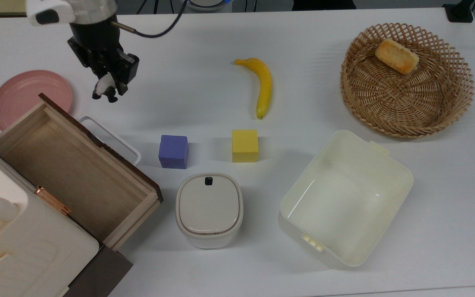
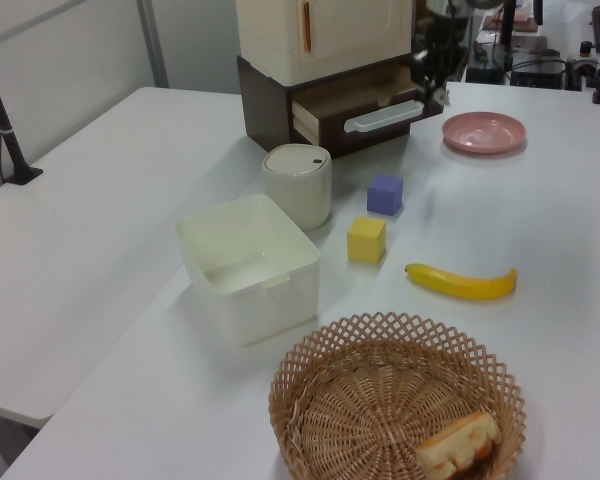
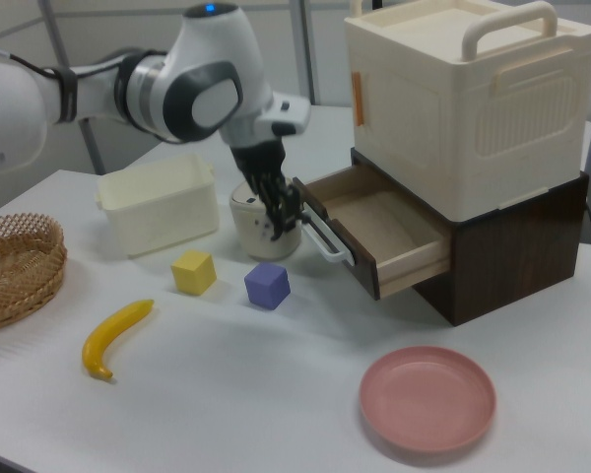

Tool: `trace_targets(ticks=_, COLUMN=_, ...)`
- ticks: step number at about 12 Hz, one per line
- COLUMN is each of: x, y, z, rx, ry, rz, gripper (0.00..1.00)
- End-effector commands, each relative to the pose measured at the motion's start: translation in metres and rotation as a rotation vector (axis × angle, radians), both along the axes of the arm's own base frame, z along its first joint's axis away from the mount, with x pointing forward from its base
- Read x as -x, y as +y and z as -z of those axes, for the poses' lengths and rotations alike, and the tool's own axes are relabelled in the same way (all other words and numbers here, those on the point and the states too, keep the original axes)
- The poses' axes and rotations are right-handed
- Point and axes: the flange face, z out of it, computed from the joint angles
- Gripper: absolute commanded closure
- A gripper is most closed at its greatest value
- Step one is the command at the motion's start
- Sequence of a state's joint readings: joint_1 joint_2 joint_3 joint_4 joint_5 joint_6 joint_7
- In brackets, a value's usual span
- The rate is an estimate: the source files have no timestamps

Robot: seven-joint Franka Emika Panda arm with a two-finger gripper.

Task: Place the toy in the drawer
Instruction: 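Lower the gripper and close it on the panda toy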

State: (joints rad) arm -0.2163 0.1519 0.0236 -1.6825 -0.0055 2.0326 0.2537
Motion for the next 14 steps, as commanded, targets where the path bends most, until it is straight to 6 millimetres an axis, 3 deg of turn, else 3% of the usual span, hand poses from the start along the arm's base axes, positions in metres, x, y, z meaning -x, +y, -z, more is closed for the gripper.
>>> trace_targets(ticks=1, x=-0.017, y=-0.001, z=-0.024, rx=0.038, ry=-0.038, rz=-0.11, gripper=0.84)
trace_targets(ticks=2, x=-0.022, y=-0.002, z=-0.033, rx=0.058, ry=-0.056, rz=-0.172, gripper=0.84)
trace_targets(ticks=7, x=-0.053, y=-0.009, z=-0.032, rx=0.237, ry=-0.121, rz=-0.655, gripper=0.82)
trace_targets(ticks=10, x=-0.061, y=-0.015, z=-0.022, rx=0.41, ry=-0.074, rz=-0.966, gripper=0.81)
trace_targets(ticks=11, x=-0.063, y=-0.018, z=-0.017, rx=0.481, ry=-0.027, rz=-1.094, gripper=0.76)
trace_targets(ticks=14, x=-0.079, y=-0.02, z=0.015, rx=0.605, ry=0.048, rz=-1.296, gripper=0.75)
